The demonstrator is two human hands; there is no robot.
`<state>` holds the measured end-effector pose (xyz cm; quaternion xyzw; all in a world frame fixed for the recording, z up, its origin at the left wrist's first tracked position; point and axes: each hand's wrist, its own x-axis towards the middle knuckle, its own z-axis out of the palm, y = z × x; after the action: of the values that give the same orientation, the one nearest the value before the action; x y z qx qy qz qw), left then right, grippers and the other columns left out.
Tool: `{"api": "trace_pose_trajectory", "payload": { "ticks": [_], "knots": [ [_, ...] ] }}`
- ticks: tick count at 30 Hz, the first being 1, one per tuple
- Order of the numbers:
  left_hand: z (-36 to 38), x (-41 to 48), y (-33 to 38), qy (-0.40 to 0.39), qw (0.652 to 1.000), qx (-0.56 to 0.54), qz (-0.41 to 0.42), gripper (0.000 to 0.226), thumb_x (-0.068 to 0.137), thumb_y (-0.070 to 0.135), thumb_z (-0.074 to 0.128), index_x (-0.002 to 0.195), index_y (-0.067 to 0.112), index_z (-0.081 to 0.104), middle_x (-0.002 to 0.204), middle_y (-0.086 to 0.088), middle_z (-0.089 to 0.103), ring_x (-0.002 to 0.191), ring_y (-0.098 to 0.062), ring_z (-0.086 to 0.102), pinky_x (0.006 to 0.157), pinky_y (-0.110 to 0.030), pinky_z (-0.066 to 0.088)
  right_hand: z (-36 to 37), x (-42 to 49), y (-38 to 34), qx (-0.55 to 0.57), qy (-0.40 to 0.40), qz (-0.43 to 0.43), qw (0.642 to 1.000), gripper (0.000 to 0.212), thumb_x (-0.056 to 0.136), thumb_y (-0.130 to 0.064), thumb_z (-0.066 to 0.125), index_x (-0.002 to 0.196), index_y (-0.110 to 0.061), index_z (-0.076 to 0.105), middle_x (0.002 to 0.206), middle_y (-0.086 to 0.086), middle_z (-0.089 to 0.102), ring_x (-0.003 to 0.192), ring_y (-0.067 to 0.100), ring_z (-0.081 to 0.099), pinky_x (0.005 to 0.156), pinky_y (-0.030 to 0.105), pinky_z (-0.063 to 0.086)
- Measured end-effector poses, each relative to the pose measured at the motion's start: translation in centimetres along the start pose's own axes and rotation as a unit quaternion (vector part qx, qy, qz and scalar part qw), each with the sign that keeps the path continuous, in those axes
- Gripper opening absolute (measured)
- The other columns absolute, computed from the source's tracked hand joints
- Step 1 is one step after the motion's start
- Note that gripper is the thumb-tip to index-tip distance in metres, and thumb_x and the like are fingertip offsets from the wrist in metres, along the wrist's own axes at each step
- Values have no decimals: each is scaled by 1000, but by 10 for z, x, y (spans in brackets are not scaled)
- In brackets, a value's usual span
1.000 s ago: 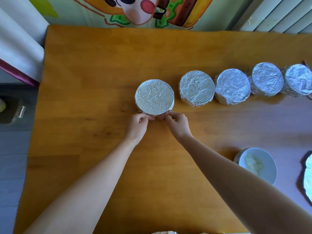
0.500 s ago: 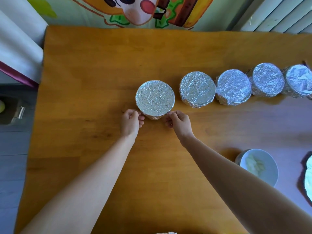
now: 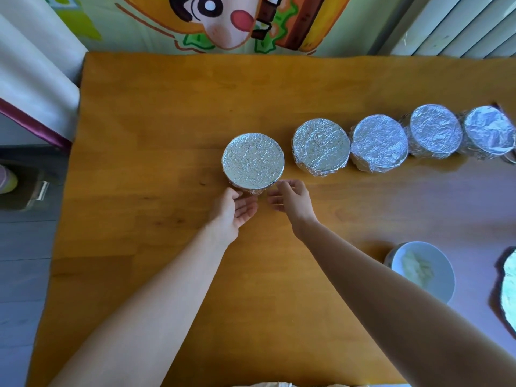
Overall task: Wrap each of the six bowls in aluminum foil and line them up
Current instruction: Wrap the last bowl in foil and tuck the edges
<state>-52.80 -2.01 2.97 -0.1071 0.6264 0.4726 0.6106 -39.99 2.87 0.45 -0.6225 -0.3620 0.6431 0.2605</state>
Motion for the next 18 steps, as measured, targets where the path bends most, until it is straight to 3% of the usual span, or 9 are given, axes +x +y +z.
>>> {"api": "trace_pose_trajectory", "payload": {
  "ticks": [4, 10, 12, 15, 18],
  "knots": [
    [5, -2, 6, -21, 997, -77, -23, 21, 99, 9, 39, 92, 0, 56, 90, -21, 65, 84, -27, 65, 84, -35, 56, 5, 5, -9, 20, -38, 40, 998, 28, 97, -26, 58, 110, -3, 48, 87, 12, 65, 67, 20, 65, 63, 29, 56],
    [6, 1, 6, 11, 996, -88, -14, 20, 99, 5, 38, 89, 1, 55, 92, -19, 60, 103, -29, 60, 81, -37, 57, 5, 8, -8, 9, -35, 68, 997, 45, 99, -33, 54, 124, 4, 50, 85, 13, 68, 64, 18, 67, 59, 27, 56],
    [5, 5, 7, 34, 995, -92, -7, 17, 98, 7, 40, 92, 0, 55, 94, -19, 60, 97, -28, 63, 80, -37, 57, 5, 7, -8, 9, -40, 71, 997, 45, 100, -33, 53, 126, 3, 49, 85, 12, 67, 65, 18, 66, 61, 27, 56],
    [2, 9, 8, 101, 994, -53, -6, 15, 99, 15, 48, 101, 2, 54, 88, -15, 54, 73, -23, 60, 77, -37, 58, 4, 4, -8, 9, -37, 71, 997, 43, 100, -32, 53, 126, 2, 47, 87, 12, 67, 64, 17, 64, 61, 27, 54],
    [0, 7, 12, 113, 993, -25, -39, 27, 99, 31, 55, 87, 6, 52, 81, -11, 52, 70, -22, 57, 66, -32, 57, 3, 2, -11, 21, -47, 82, 995, 35, 99, -36, 56, 114, -4, 53, 90, 12, 67, 69, 19, 66, 64, 29, 56]
  ]
}}
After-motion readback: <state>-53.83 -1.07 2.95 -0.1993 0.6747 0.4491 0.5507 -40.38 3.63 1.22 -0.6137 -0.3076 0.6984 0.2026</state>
